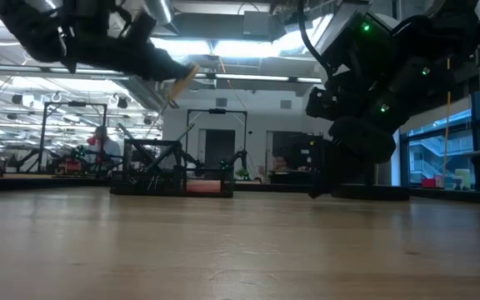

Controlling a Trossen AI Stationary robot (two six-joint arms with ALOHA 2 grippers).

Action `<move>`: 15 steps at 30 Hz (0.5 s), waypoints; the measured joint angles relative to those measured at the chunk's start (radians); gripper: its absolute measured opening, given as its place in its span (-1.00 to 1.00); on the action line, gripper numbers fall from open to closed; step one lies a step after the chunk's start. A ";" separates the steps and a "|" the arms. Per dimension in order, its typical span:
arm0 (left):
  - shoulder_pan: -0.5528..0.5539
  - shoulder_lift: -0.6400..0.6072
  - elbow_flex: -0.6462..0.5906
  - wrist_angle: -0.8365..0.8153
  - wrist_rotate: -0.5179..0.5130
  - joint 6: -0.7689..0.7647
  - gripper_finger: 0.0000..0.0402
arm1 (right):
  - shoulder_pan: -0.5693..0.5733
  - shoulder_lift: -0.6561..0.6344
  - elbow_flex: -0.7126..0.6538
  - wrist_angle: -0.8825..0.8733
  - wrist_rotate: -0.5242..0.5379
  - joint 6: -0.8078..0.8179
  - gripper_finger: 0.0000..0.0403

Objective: Pick and place office supplies into organizer
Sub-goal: Put the yellow scissors into the desk organizer

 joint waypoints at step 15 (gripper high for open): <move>0.010 0.271 -0.026 0.178 -0.034 0.017 -0.64 | 0.000 0.000 0.000 0.036 0.001 -0.026 -0.41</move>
